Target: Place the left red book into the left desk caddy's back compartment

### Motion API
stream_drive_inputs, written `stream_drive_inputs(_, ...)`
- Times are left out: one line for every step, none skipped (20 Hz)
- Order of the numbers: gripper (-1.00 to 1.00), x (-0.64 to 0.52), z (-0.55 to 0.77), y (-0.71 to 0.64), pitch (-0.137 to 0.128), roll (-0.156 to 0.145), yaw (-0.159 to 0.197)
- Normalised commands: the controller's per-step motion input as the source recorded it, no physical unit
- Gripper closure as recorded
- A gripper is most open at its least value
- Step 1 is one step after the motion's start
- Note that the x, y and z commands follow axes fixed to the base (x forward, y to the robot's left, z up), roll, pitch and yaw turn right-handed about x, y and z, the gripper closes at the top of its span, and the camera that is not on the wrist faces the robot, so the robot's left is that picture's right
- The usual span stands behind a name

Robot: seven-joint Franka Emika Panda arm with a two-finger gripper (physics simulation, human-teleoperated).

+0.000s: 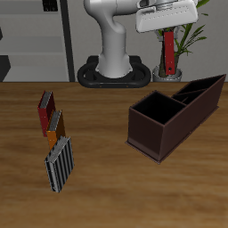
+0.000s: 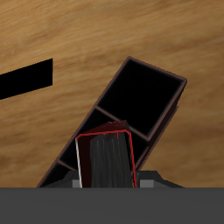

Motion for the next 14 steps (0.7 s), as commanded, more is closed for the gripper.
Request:
stream_drive_inputs(1.0,0.23,-0.02,0.27,-0.075,-0.003,-0.21)
stream_drive_inputs(1.0,0.32,-0.13,0.2,0.215,0.172,-0.195)
stream_drive_inputs(1.0,0.14,-0.06,0.23,0.025,0.023,-0.159)
stream_drive_inputs(1.0,-0.03,-0.07,-0.01,0.0,0.0,0.0)
stream_drive_inputs(1.0,0.06,-0.16,0.25,-0.035,-0.013,-0.178)
stream_drive_inputs(1.0,0.19,-0.16,0.41,0.008,0.123,-0.038)
stream_drive_inputs(1.0,0.12,-0.19,0.21,0.065,0.12,-0.099)
stream_drive_inputs(1.0,0.0,-0.08,0.05,0.016,-0.004,-0.105)
stream_drive_inputs(1.0,0.15,-0.12,0.24,-0.003,0.068,-0.11)
stream_drive_inputs(1.0,0.01,-0.16,0.04,0.06,0.06,-0.135)
stream_drive_inputs(1.0,0.0,-0.08,0.09,-0.018,0.008,-0.164)
stream_drive_inputs(1.0,-0.03,-0.1,0.12,-0.016,0.02,-0.086)
stream_drive_inputs(1.0,0.08,-0.06,0.11,0.003,0.023,-0.124)
stream_drive_inputs(1.0,0.08,0.02,0.17,-0.03,0.032,-0.066)
